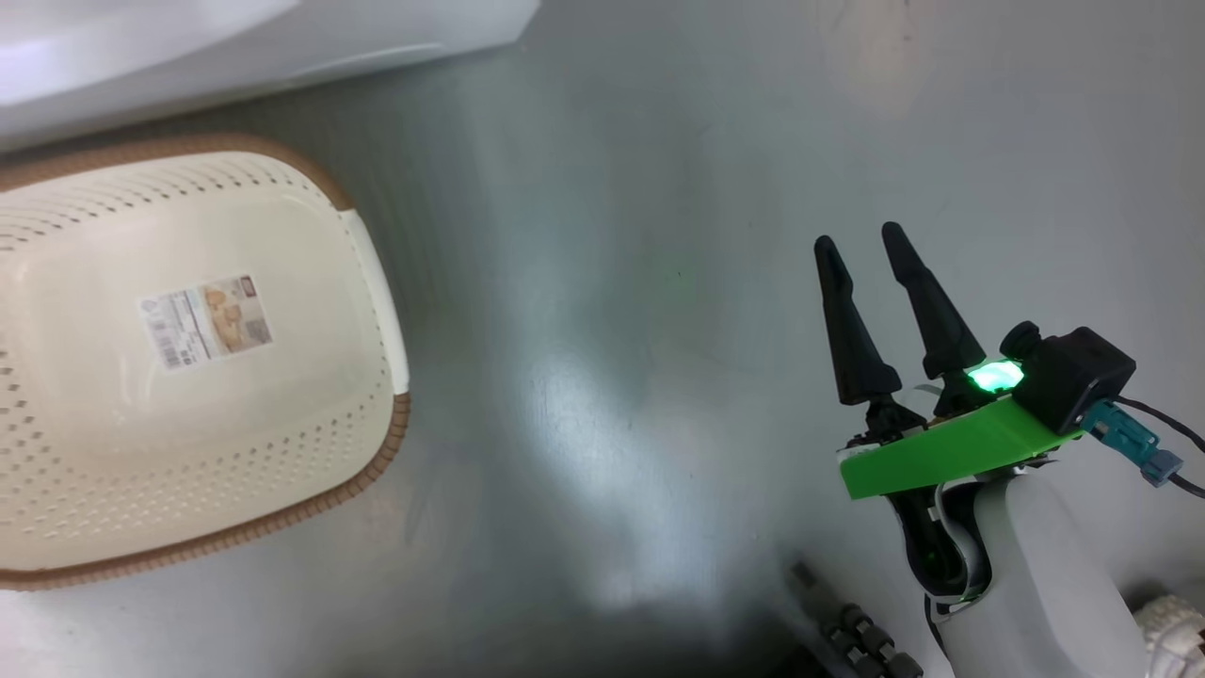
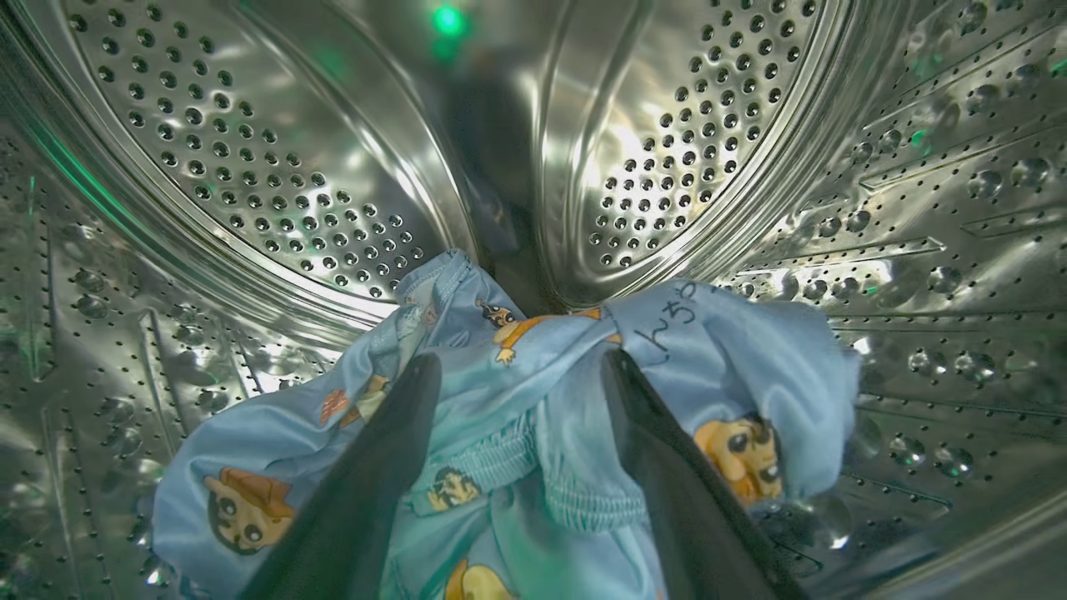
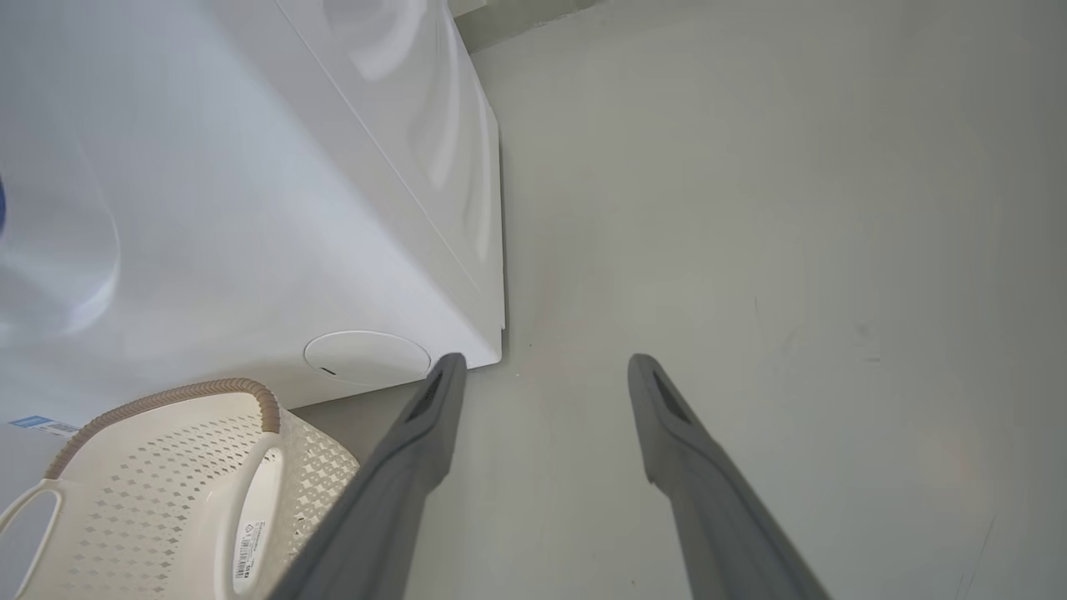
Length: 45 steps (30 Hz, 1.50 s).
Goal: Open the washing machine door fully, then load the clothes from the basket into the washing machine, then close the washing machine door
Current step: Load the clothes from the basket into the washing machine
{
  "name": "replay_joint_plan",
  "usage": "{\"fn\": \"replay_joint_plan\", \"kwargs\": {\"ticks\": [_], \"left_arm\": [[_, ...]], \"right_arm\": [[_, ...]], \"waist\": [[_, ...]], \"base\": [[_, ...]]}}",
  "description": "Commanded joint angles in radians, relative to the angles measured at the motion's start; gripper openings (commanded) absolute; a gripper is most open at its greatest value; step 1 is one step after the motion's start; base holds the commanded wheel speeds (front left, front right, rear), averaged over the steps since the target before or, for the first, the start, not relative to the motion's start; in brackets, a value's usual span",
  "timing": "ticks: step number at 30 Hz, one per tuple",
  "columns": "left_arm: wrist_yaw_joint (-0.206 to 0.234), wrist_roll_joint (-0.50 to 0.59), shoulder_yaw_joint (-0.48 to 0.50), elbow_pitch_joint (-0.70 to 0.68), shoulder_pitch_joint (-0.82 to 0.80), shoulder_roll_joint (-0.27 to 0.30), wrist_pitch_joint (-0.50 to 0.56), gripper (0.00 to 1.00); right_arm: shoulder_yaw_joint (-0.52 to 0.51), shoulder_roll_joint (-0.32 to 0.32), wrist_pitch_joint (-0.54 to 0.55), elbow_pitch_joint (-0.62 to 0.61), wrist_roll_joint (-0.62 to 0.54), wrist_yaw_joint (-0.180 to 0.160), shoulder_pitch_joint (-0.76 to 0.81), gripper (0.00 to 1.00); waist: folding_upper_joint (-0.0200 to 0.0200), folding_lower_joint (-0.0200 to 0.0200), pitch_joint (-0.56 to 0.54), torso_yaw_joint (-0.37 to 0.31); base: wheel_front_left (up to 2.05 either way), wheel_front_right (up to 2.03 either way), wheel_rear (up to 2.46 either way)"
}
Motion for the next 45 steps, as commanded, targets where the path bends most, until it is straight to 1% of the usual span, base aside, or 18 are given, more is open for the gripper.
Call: {"fn": "replay_joint_plan", "kwargs": {"ticks": [1,6,11,15,19,27,34,37,38,41,45], "left_arm": [[0.008,-0.002,0.008,-0.032,0.023,0.039,-0.006,1.0],[0.019,-0.025,0.034,-0.095,0.114,0.015,-0.013,1.0],[0.028,-0.037,0.076,-0.209,0.224,0.002,-0.014,1.0],[0.038,-0.033,0.094,-0.302,0.332,-0.018,-0.014,1.0],[0.046,-0.01,0.097,-0.396,0.45,-0.033,-0.014,1.0],[0.058,-0.004,0.131,-0.553,0.696,-0.088,-0.014,1.0],[0.071,0.026,0.161,-0.68,0.902,-0.135,-0.014,1.0],[0.079,0.035,0.183,-0.734,0.986,-0.174,-0.014,1.0],[0.079,0.035,0.183,-0.734,0.986,-0.174,-0.014,1.0],[0.081,0.048,0.203,-0.776,1.068,-0.217,-0.014,1.0],[0.079,0.074,0.239,-0.823,1.165,-0.248,-0.014,1.0]], "right_arm": [[0.013,0.002,-0.007,-0.014,-0.012,0.006,0.036,1.0],[-0.005,0.002,-0.007,-0.013,-0.02,0.006,0.044,1.0],[-0.014,0.002,-0.007,-0.009,-0.024,0.006,0.051,1.0],[-0.026,0.002,-0.007,-0.005,-0.027,0.006,0.061,1.0],[-0.033,0.002,-0.007,-0.001,-0.056,0.006,0.072,1.0],[-0.034,0.002,-0.007,0.013,-0.07,0.006,0.099,1.0],[-0.032,0.002,-0.007,0.031,-0.073,0.006,0.127,1.0],[-0.043,0.002,-0.007,0.038,-0.057,0.006,0.146,1.0],[-0.043,0.002,-0.007,0.038,-0.057,0.006,0.146,1.0],[-0.051,0.002,-0.007,0.046,-0.065,0.006,0.167,1.0],[-0.047,0.002,-0.007,0.053,-0.072,0.006,0.186,1.0]], "waist": [[0.0,0.0,-0.018,0.012],[0.0,0.0,-0.063,0.025],[0.0,0.0,-0.108,0.035],[0.0,0.0,-0.146,0.051],[0.0,0.0,-0.192,0.066],[0.0,0.0,-0.298,0.08],[0.0,0.0,-0.393,0.082],[0.0,0.0,-0.433,0.088],[0.0,0.0,-0.433,0.088],[0.0,0.0,-0.478,0.095],[0.0,0.0,-0.534,0.095]], "base": [[0.0,0.0,0.0],[0.0,0.0,0.0],[0.0,0.0,0.0],[0.0,0.0,0.0],[0.0,0.0,0.0],[0.0,0.0,0.0],[0.0,0.0,0.0],[0.0,0.0,0.0],[0.0,0.0,0.0],[0.0,0.0,0.0],[0.0,0.0,0.0]]}}
